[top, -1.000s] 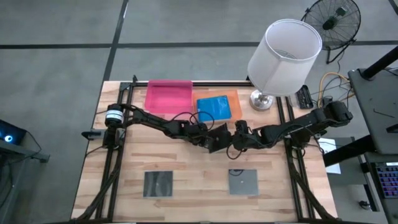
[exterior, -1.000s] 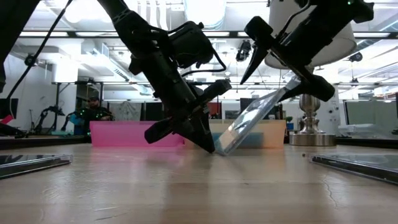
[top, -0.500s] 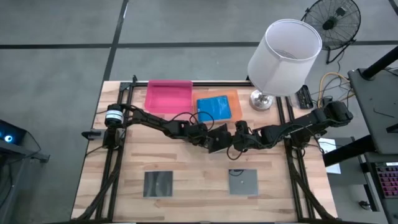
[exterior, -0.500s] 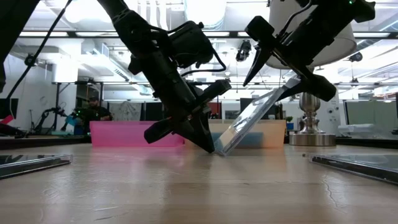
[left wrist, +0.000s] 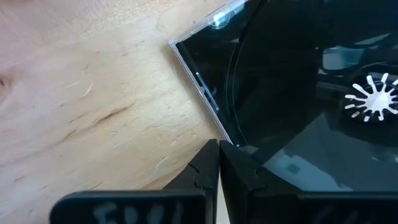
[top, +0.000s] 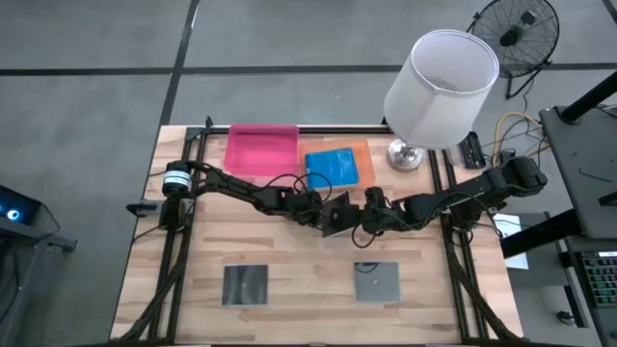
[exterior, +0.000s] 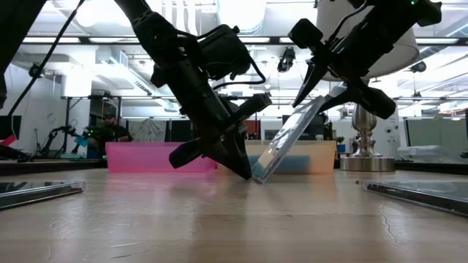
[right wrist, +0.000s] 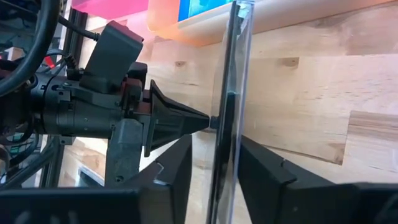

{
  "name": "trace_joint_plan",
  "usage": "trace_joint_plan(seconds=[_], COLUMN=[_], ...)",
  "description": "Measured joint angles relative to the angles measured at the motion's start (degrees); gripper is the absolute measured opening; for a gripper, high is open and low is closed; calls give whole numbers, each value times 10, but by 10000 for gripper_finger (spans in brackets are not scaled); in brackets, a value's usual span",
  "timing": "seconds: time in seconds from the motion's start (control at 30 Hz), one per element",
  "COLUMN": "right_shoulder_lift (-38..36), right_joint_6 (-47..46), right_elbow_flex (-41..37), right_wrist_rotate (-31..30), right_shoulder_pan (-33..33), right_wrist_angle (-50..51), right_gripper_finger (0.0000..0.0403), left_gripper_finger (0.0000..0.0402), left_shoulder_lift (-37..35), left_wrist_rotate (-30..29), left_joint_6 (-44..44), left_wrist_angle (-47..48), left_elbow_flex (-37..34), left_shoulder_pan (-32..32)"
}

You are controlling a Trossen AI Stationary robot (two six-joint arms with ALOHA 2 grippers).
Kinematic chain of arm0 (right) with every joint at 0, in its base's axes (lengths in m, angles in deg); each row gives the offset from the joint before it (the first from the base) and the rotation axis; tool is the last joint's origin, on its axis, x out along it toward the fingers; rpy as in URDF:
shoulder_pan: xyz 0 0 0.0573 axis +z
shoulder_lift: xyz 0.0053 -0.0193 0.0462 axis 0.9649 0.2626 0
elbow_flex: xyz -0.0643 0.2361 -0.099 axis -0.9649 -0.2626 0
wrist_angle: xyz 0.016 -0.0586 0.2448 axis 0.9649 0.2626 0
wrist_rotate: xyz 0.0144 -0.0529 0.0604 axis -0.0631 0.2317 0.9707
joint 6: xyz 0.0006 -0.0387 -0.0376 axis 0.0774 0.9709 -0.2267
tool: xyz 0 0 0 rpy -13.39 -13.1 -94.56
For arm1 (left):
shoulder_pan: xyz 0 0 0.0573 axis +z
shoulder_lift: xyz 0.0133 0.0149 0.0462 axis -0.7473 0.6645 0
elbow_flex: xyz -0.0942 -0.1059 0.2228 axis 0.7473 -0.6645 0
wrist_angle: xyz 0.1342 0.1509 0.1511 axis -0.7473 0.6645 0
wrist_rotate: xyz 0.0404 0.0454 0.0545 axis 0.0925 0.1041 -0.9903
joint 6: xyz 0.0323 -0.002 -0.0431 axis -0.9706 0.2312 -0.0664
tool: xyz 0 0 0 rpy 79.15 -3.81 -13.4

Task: Pick & place jewel cases by type
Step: Put the top black CD case into the pink bin

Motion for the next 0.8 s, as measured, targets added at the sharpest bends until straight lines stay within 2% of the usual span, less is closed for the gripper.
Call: trace_joint_plan(seconds=[0.37,0.8], right_shoulder_lift=[-1,-6], right_joint_6=[1,12], right_elbow_flex=[0,-1], right_wrist_rotate=[0,1], right_shoulder_pan=[0,1], right_wrist_angle=[0,1], right_gripper_finger=[65,56], left_gripper_finger=[0,0], left_shoulder_lift=[0,-21], left_wrist_rotate=[0,0], left_joint_6=[-2,-10], left_wrist_angle=[0,30], left_elbow_flex=[0,-3], left_shoulder_pan=[0,3])
